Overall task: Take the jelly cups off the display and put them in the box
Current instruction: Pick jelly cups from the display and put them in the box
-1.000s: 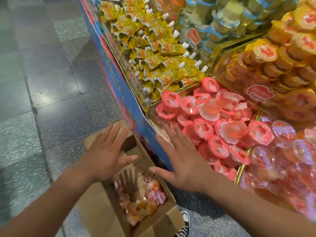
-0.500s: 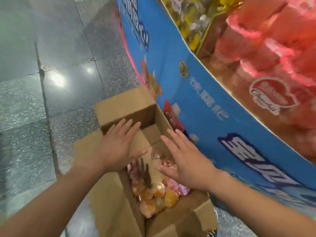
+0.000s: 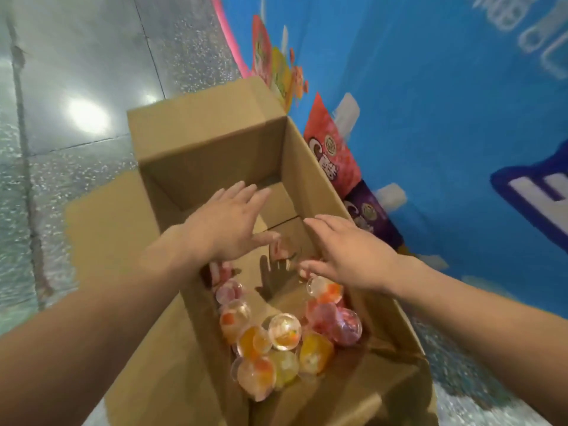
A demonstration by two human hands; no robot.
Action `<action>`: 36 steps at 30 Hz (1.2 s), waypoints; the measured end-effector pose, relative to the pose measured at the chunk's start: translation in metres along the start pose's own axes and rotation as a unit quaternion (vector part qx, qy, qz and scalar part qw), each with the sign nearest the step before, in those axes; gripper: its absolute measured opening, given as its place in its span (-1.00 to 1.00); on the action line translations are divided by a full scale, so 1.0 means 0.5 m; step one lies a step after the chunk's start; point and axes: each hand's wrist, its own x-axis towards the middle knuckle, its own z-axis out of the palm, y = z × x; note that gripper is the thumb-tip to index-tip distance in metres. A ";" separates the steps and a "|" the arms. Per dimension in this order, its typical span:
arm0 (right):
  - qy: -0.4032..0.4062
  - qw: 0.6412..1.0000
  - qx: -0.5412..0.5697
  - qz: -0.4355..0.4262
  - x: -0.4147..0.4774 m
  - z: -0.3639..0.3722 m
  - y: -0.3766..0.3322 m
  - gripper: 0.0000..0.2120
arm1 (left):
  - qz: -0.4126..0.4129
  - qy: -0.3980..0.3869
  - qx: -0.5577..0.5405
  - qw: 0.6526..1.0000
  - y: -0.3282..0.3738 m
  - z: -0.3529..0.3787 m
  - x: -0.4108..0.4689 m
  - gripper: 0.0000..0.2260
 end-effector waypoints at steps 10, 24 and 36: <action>-0.116 0.993 -0.023 0.014 0.056 0.105 0.044 -0.39 | 0.054 -0.023 0.039 0.998 0.025 0.064 0.085 -0.24; -0.163 0.985 -0.037 0.036 0.059 0.207 0.048 -0.69 | 0.061 -0.044 0.017 0.997 0.015 0.117 0.091 -0.25; -0.015 0.979 0.175 0.105 0.060 0.166 0.075 -0.60 | 0.066 -0.048 0.017 0.997 -0.010 0.117 0.089 -0.16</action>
